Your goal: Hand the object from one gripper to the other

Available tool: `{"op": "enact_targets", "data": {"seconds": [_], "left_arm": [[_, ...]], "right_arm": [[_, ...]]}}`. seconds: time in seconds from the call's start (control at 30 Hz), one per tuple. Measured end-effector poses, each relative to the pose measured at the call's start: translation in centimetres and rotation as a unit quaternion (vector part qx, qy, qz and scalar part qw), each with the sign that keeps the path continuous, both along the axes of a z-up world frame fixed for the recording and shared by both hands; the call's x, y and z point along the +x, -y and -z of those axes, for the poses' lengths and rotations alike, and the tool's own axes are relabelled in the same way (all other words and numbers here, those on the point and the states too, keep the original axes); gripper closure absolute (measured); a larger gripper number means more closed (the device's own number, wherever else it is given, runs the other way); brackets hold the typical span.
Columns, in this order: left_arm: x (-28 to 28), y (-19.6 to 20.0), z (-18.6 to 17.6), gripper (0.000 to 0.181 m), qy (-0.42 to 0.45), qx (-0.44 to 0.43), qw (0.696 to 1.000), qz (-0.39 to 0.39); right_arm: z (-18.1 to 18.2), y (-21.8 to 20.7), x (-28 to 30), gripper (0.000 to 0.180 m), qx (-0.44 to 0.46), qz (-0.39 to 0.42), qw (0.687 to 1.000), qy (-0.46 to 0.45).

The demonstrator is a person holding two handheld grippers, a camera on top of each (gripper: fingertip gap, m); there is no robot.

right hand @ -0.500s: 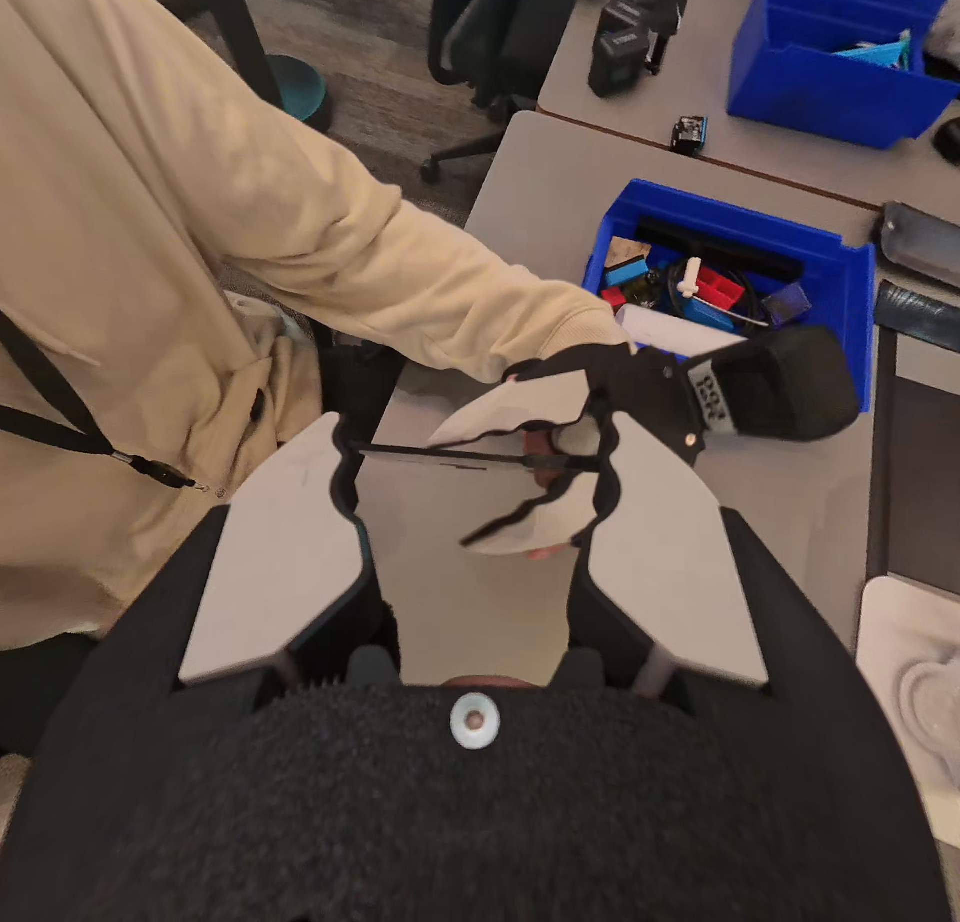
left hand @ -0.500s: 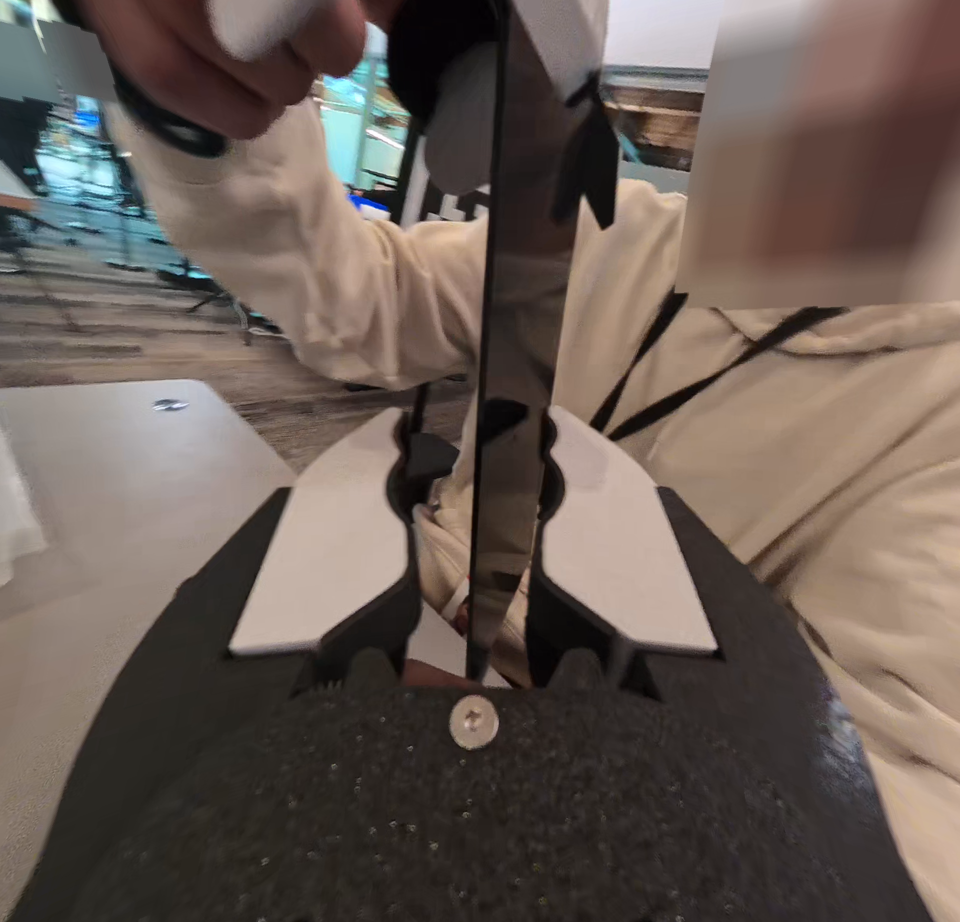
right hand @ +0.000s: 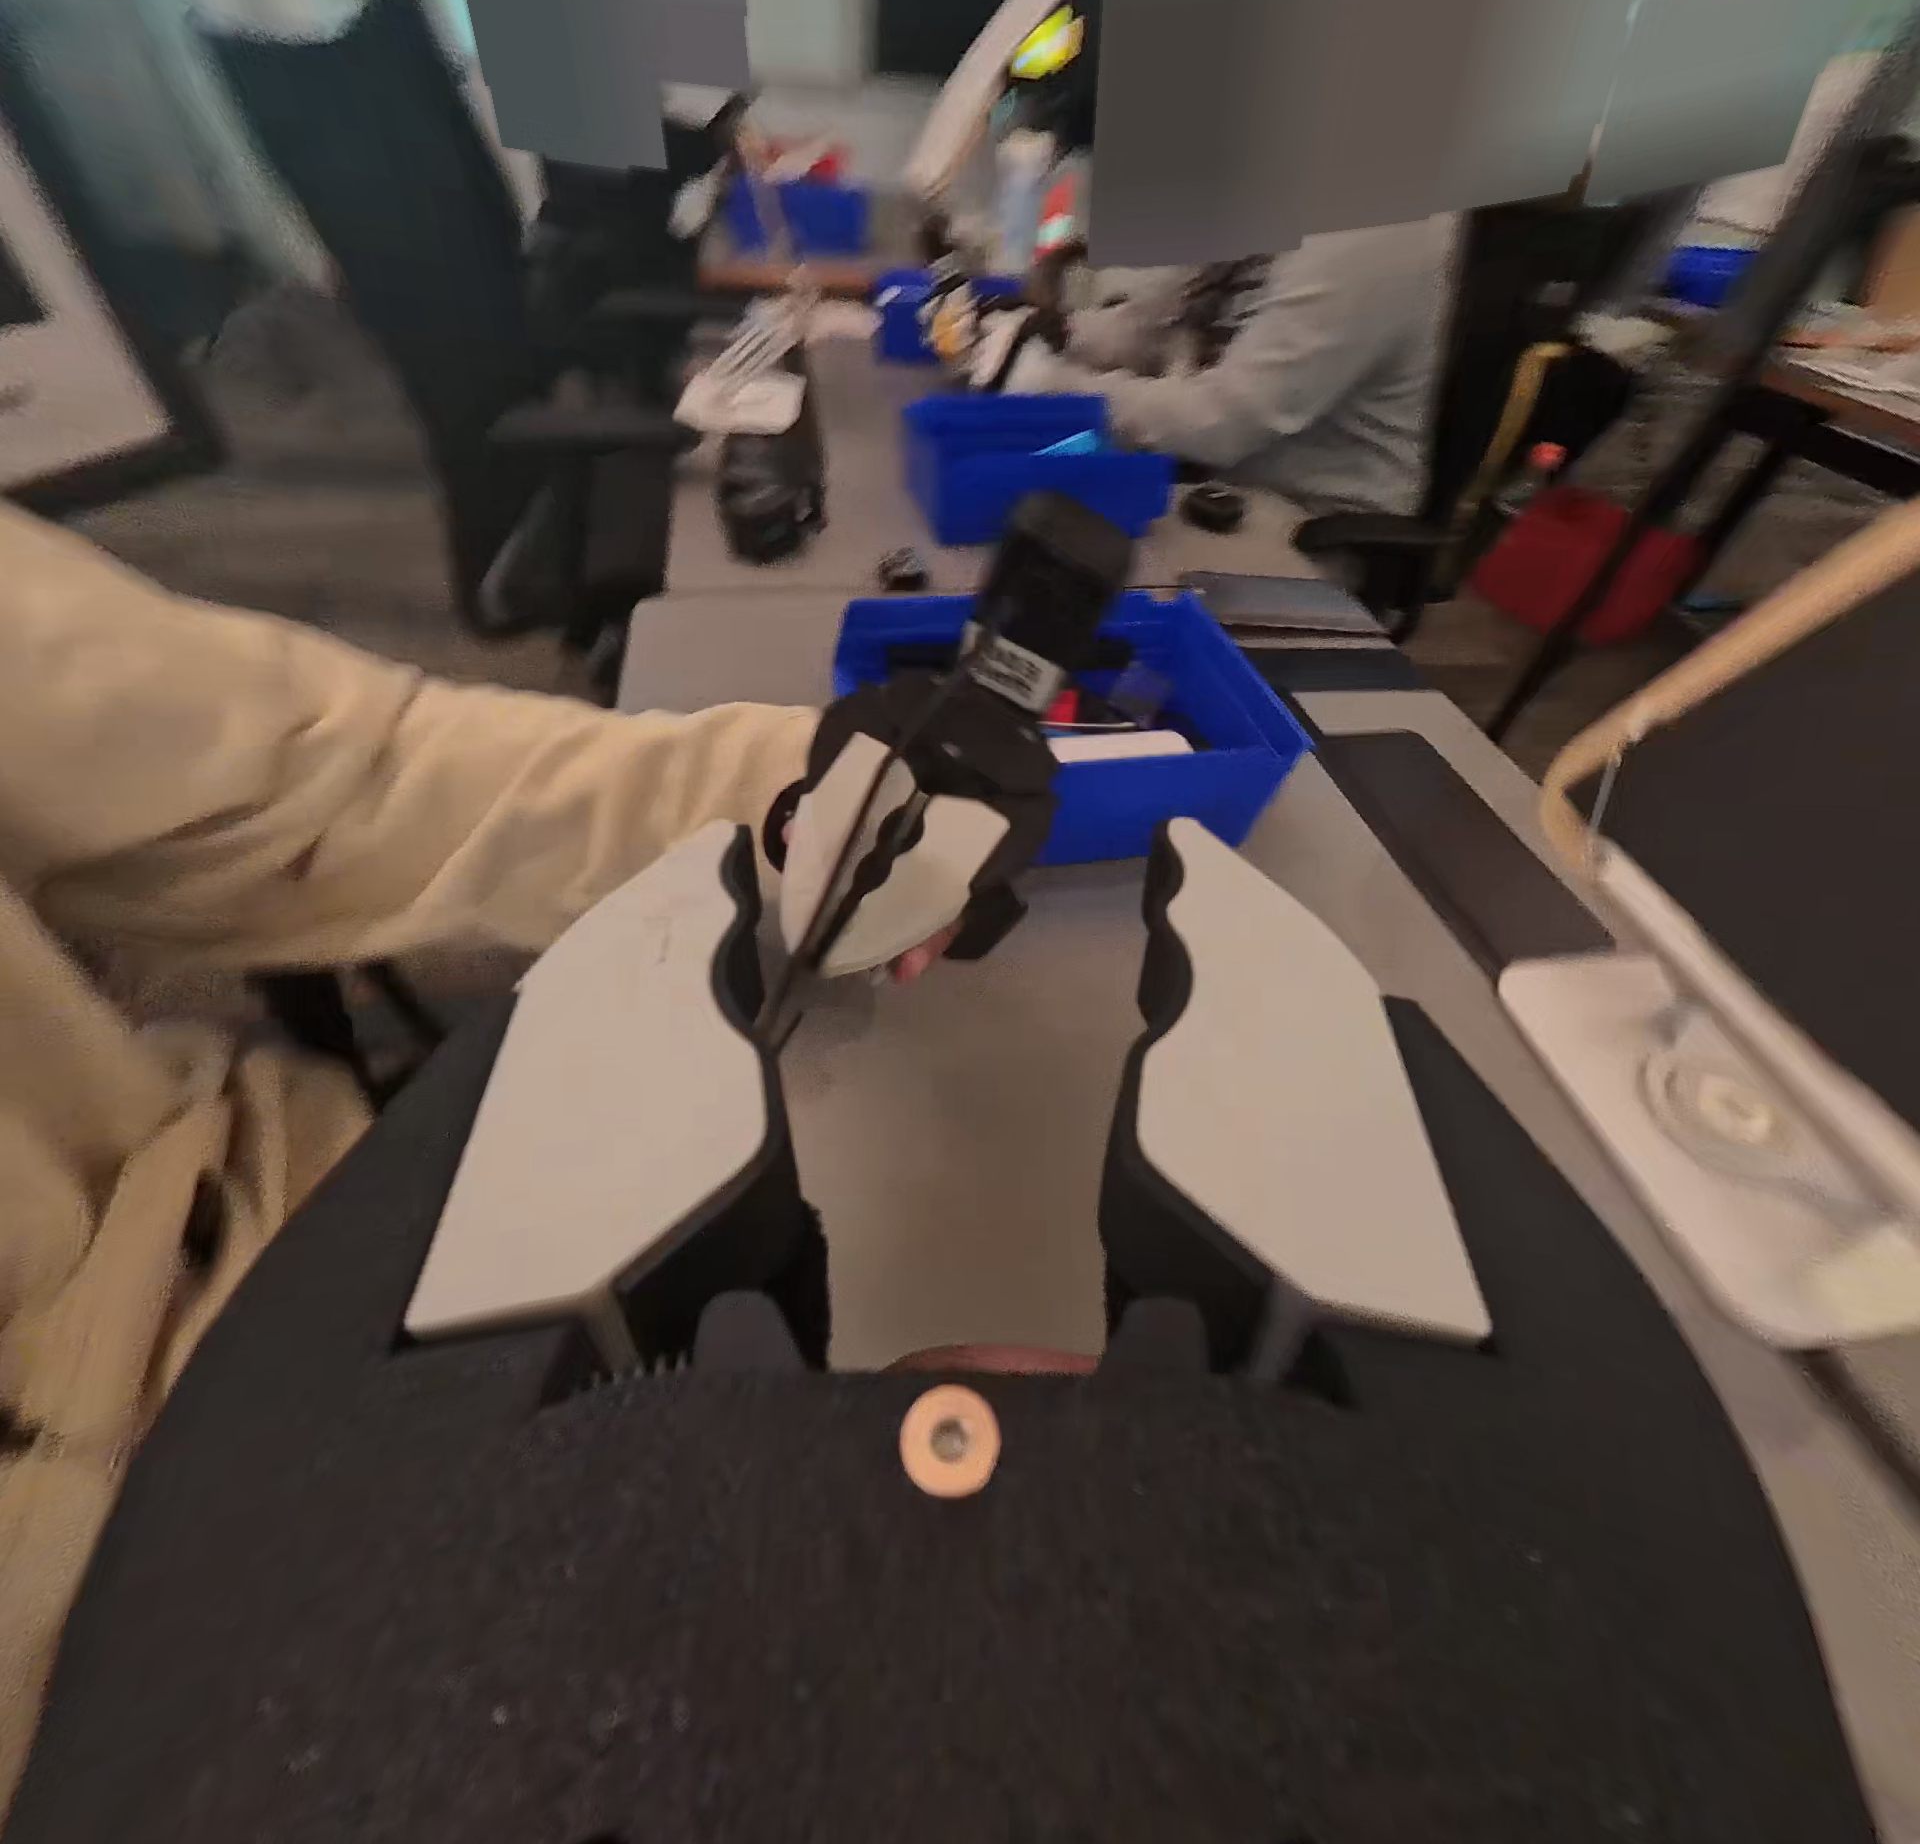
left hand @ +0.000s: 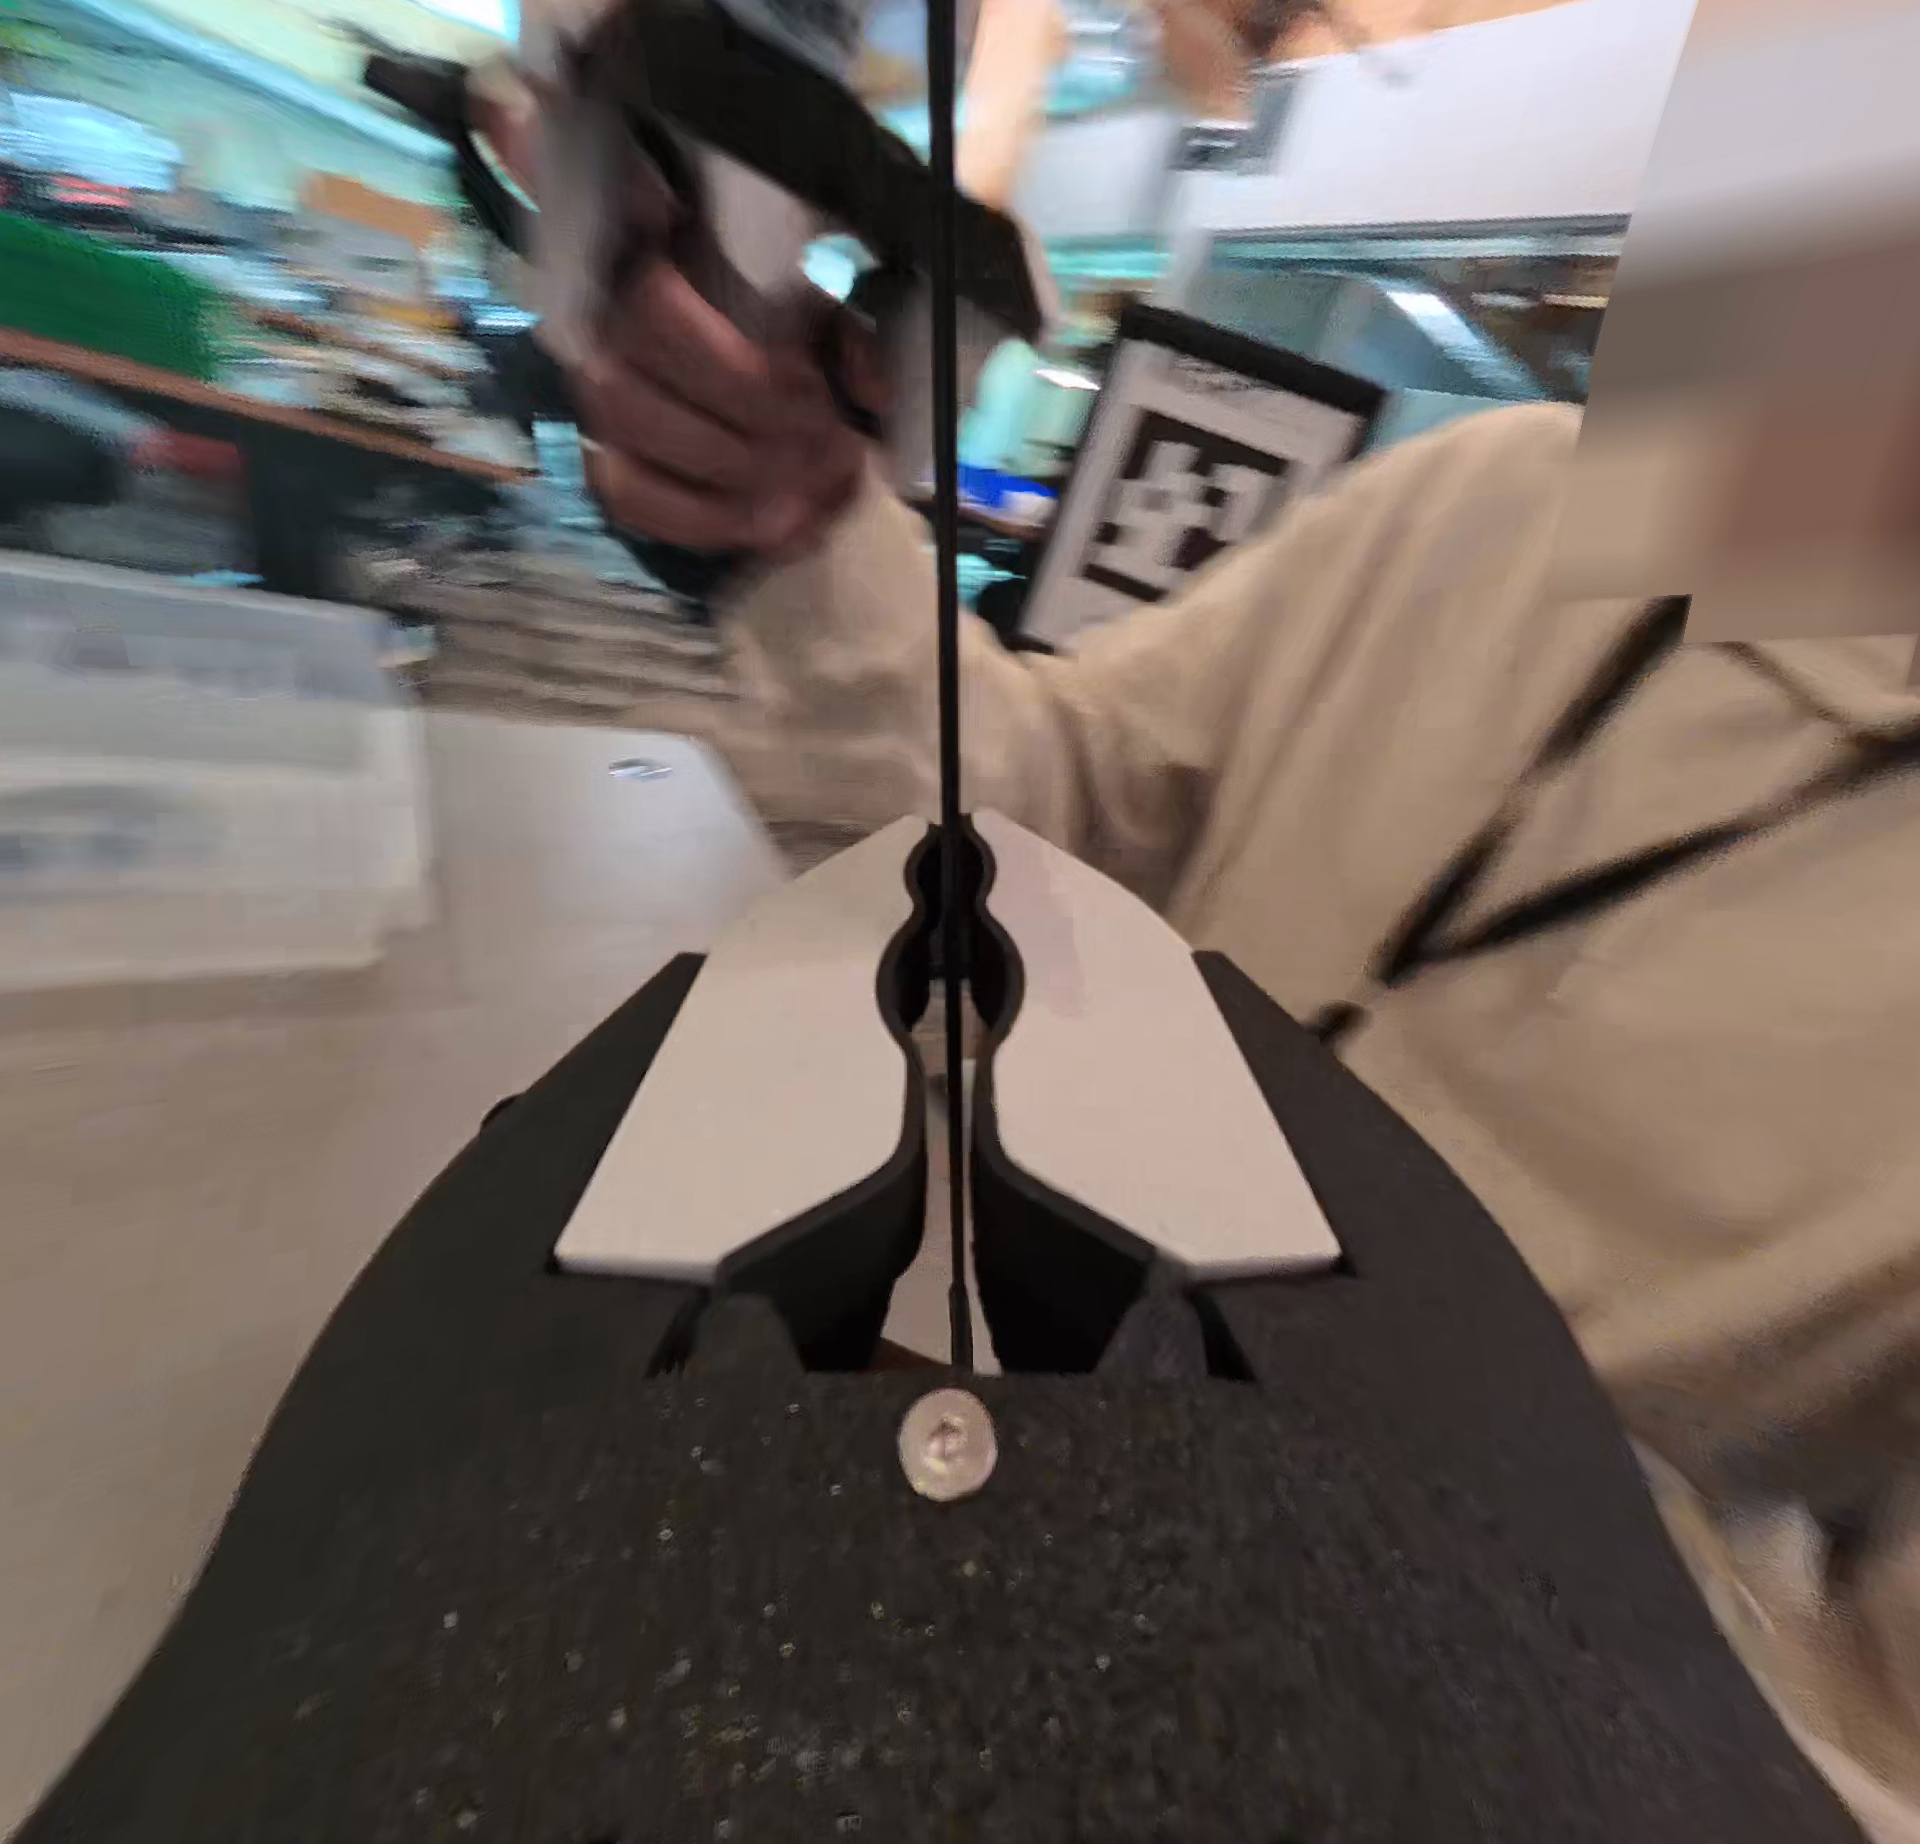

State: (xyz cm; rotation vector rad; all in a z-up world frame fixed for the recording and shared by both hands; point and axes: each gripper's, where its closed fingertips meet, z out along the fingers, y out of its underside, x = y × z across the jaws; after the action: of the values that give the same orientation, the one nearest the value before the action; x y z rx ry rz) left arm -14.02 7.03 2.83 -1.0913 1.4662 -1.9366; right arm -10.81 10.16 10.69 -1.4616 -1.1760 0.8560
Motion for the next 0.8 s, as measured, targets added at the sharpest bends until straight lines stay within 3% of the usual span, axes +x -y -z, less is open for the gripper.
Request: {"op": "enact_targets", "data": {"seconds": [0.13,0.27,0.5,0.53,0.57,0.63,0.67,0.73,0.8], "left_arm": [[-0.1,-4.8,4.2,0.180,-0.075,0.003,0.973,-0.220],[-1.1,-6.4,4.8,0.180,-0.068,-0.014,0.957,-0.283],[-0.3,-5.1,3.1,0.180,-0.031,-0.041,0.967,-0.248],[-0.2,-4.9,3.1,0.180,-0.031,-0.041,0.968,-0.246],[-0.2,-4.9,3.2,0.179,-0.032,-0.040,0.968,-0.247],[-0.3,-4.6,3.3,0.179,-0.031,-0.036,0.967,-0.250],[-0.4,-4.8,3.3,0.175,-0.033,-0.033,0.964,-0.262],[-1.0,-5.1,3.5,0.148,-0.045,-0.026,0.953,-0.298],[-2.1,-6.0,4.7,0.133,-0.078,-0.009,0.926,-0.369]], "right_arm": [[9.7,-1.3,1.7,0.111,-0.102,0.105,0.976,-0.159],[18.2,-0.2,0.7,0.124,-0.212,0.135,0.949,-0.191],[17.5,-0.2,-6.4,0.130,-0.238,0.009,0.955,-0.180],[17.2,-0.1,-7.1,0.142,-0.239,-0.009,0.954,-0.180],[17.0,0.1,-7.6,0.174,-0.229,-0.024,0.958,-0.174],[17.3,-0.2,-8.1,0.178,-0.213,-0.015,0.965,-0.149],[17.3,-0.3,-8.0,0.178,-0.208,-0.010,0.968,-0.139],[17.4,-1.0,-7.3,0.178,-0.190,0.023,0.974,-0.123],[17.8,-2.2,-5.9,0.178,-0.165,0.082,0.978,-0.101]]}}
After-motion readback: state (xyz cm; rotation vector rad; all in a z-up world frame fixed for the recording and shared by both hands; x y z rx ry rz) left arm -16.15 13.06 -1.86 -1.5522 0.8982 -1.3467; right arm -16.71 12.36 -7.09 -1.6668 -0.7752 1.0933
